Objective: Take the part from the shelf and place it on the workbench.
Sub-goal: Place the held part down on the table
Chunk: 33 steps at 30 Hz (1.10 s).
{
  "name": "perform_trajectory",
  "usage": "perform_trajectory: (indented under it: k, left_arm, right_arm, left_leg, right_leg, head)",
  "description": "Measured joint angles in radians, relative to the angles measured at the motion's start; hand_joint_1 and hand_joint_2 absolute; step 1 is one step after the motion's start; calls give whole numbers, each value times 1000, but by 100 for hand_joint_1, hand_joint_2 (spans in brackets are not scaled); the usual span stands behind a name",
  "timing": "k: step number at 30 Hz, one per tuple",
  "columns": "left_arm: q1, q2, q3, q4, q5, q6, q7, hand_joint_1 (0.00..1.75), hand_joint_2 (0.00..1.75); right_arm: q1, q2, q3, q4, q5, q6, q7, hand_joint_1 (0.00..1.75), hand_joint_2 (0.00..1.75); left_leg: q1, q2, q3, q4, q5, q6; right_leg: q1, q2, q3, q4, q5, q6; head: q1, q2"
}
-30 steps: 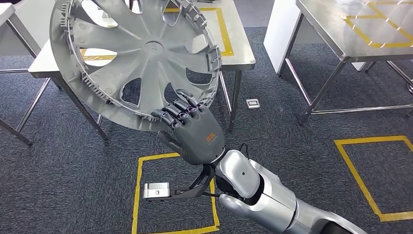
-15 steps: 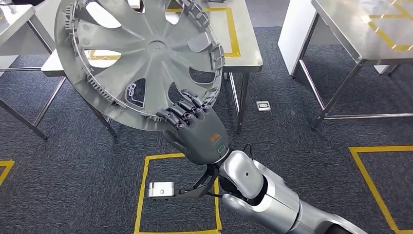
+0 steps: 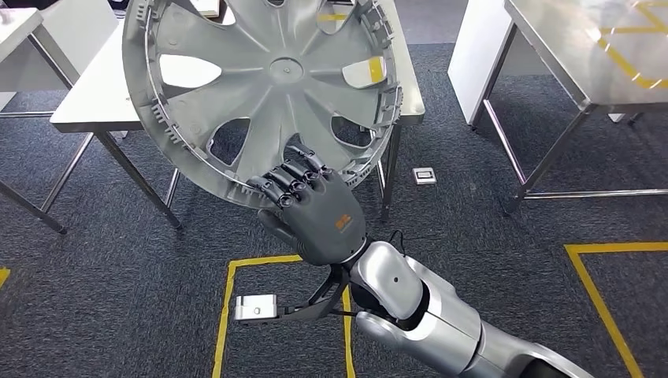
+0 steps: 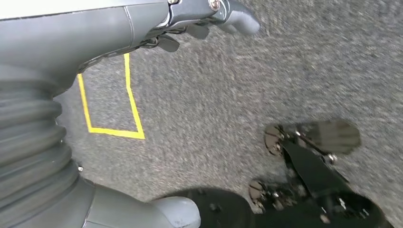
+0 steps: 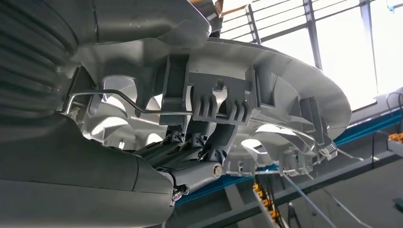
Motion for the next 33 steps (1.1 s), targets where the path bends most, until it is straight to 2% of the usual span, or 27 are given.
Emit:
perform_trajectory:
  k: [2, 3, 5, 7, 8, 9, 10, 12, 13, 14, 17, 18, 19, 20, 22, 23, 24, 25, 26, 27, 29, 30, 33]
  left_arm:
    - [1, 0, 3, 0, 2, 0, -1, 0, 175]
    - [2, 0, 4, 0, 3, 0, -1, 0, 175]
    - [2, 0, 5, 0, 5, 0, -1, 0, 175]
    - [0, 0, 6, 0, 7, 0, 0, 0, 175]
    - [1, 0, 8, 0, 8, 0, 0, 0, 175]
    - [1, -1, 10, 0, 9, 0, 1, 0, 175]
    - [1, -2, 12, 0, 10, 0, 2, 0, 175]
    - [1, -4, 14, 0, 11, 0, 2, 0, 175]
    - [0, -5, 14, 0, 11, 0, 2, 0, 175]
    - [-1, -6, 15, 0, 11, 0, 3, 0, 175]
    - [-1, -6, 19, -1, 11, 0, 4, 0, 175]
    - [-2, -5, 20, -1, 10, 0, 3, 0, 175]
    - [-4, -6, 20, -1, 8, 0, 2, 0, 175]
    - [-5, -6, 20, -1, 6, 0, 1, 0, 175]
    - [-5, -7, 20, -1, 1, 0, 0, 0, 175]
    - [-3, -6, 20, -1, 0, 0, 0, 0, 175]
    - [-1, -6, 20, -1, -1, 0, 0, 0, 175]
    - [0, -5, 20, -1, -2, 0, 0, 0, 175]
    - [0, -5, 20, -1, -3, 0, 0, 0, 175]
    - [1, -4, 20, -1, -4, 0, 0, 0, 175]
    - [0, -5, 20, 1, -9, 0, 0, 0, 175]
    - [0, -5, 20, 1, -11, 0, 1, 0, 175]
    - [-3, -6, 20, 2, -14, 0, 2, 0, 175]
  right_arm:
    - [-5, 2, 0, 0, -2, 1, 0, 175, 175]
    - [-8, 3, 0, 0, -4, 3, -1, 175, 175]
    - [-14, 4, 1, 0, -8, 9, -3, 175, 175]
    - [-18, 6, 2, 0, -12, 17, -9, 175, 175]
    - [-19, 7, 3, 0, -15, 20, -12, 175, 175]
    - [-19, 9, 4, 0, -17, 21, -15, 175, 175]
    - [-20, 11, 6, 0, -20, 22, -17, 175, 175]
    - [-22, 14, 8, 0, -22, 23, -17, 175, 175]
    - [-24, 15, 8, 0, -23, 24, -16, 175, 175]
    - [-26, 16, 8, 0, -23, 24, -15, 175, 175]
    - [-36, 19, 9, -3, -25, 25, -13, 175, 175]
    - [-39, 20, 8, -3, -27, 26, -12, 175, 175]
    - [-41, 20, 8, -3, -28, 26, -11, 175, 175]
    - [-42, 20, 8, -3, -29, 26, -11, 175, 175]
    - [-41, 19, 8, -3, -30, 24, -10, 175, 175]
    - [-39, 18, 7, -3, -30, 21, -10, 175, 175]
    - [-37, 16, 7, -3, -30, 19, -9, 175, 175]
    - [-35, 15, 7, -3, -30, 17, -8, 175, 175]
    - [-33, 14, 6, -3, -30, 15, -6, 175, 175]
    - [-32, 12, 6, -3, -30, 14, -3, 175, 175]
    - [-29, 11, 4, -3, -27, 7, 2, 175, 175]
    - [-28, 10, 3, -2, -24, 4, 4, 175, 175]
    - [-27, 9, 0, -3, -18, -1, 9, 175, 175]
  left_leg:
    - [2, -4, 14, -12, -7, 10]
    - [4, -5, 25, -18, -11, 15]
    - [5, -8, 45, -27, -21, 25]
    - [4, -11, 61, -28, -35, 29]
    - [4, -12, 71, -28, -44, 29]
    - [4, -14, 84, -27, -54, 28]
    - [4, -16, 99, -26, -65, 26]
    - [3, -21, 126, -23, -87, 21]
    - [3, -24, 133, -22, -96, 16]
    - [3, -25, 137, -22, -104, 10]
    - [4, -24, 148, -14, -114, -12]
    - [4, -21, 146, 4, -118, -17]
    - [5, -17, 130, 37, -126, -22]
    - [8, -13, 98, 91, -141, -28]
    - [13, -9, 11, 216, -182, -38]
    - [16, -8, -24, 254, -197, -43]
    - [18, -7, -42, 258, -197, -45]
    - [20, -6, -44, 229, -175, -46]
    - [21, -5, -34, 172, -132, -45]
    - [22, -2, -20, 102, -76, -43]
    - [20, 3, 1, 9, -9, -32]
    - [19, 4, 4, -7, 1, -24]
    - [20, 2, 21, -12, -8, 0]
  right_leg:
    - [-1, -1, 3, 12, 7, 9]
    - [-1, -1, -11, 40, 6, 12]
    - [-1, 0, -74, 141, -19, 15]
    - [1, 0, -157, 246, -65, 19]
    - [2, 0, -186, 268, -75, 20]
    - [2, 0, -199, 257, -63, 20]
    - [2, 0, -197, 216, -29, 19]
    - [4, 0, -170, 87, 77, 11]
    - [7, 0, -159, 39, 109, 5]
    - [10, 0, -152, 10, 128, -1]
    - [12, 1, -130, -8, 126, -23]
    - [9, 1, -119, -11, 124, -29]
    - [7, 1, -107, -14, 120, -34]
    - [6, 0, -99, -16, 114, -37]
    - [5, 0, -83, -16, 98, -40]
    - [4, 1, -72, -16, 88, -39]
    - [3, 2, -60, -15, 78, -38]
    - [2, 3, -45, -15, 67, -35]
    - [-1, 3, -28, -15, 54, -32]
    - [-1, 3, -13, -14, 42, -27]
    - [-1, 4, 3, -14, 19, -13]
    - [1, 5, 8, -13, 13, -5]
    - [1, 4, 6, 9, 14, 11]
  head:
    - [2, 0]
    - [4, 0]
    - [6, 0]
    - [7, 0]
    - [7, 0]
    - [7, 0]
    - [7, 0]
    - [8, 0]
    - [8, 0]
    - [8, 0]
    - [8, 0]
    - [6, 0]
    - [4, 0]
    - [2, 0]
    - [-1, 0]
    - [-1, 0]
    - [-1, 0]
    - [-1, 0]
    - [-1, 0]
    - [-1, 0]
    - [-6, 0]
    - [-8, 0]
    - [-8, 0]
